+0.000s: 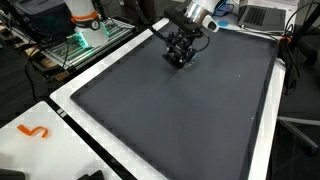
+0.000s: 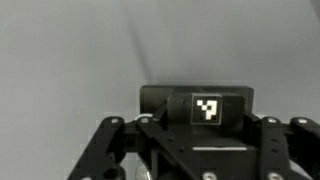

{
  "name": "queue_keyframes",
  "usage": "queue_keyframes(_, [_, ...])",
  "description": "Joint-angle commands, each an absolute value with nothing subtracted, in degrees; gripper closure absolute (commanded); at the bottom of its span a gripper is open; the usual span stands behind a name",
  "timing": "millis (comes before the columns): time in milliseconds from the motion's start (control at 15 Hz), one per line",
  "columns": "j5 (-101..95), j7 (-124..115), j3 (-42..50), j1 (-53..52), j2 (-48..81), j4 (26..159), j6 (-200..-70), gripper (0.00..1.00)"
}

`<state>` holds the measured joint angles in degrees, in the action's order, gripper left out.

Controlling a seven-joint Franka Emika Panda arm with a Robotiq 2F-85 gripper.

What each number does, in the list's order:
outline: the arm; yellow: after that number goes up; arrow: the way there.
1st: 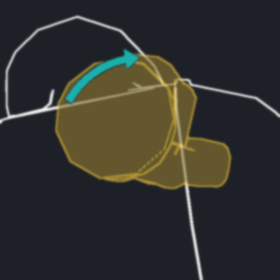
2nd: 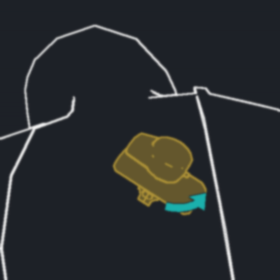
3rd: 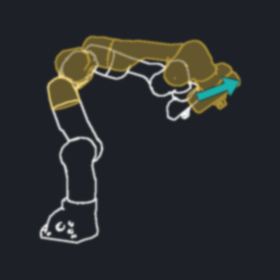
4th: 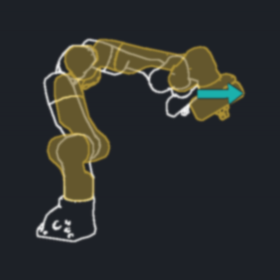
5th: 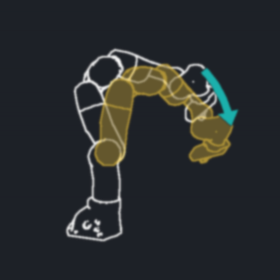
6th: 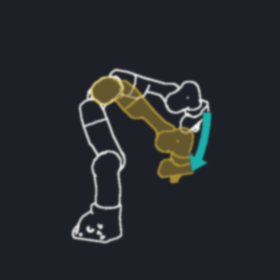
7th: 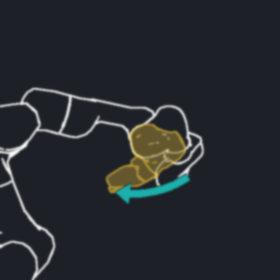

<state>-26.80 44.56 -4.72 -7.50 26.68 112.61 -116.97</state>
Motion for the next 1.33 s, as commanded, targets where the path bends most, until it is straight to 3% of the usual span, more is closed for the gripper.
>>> queue_keyframes(0, [-28.35,43.57,-5.28,-7.63,30.37,112.29,-116.81,0.72])
queue_keyframes(1267, [-25.3,49.93,-6.38,-4.75,22.73,114.92,-117.43,0.72])
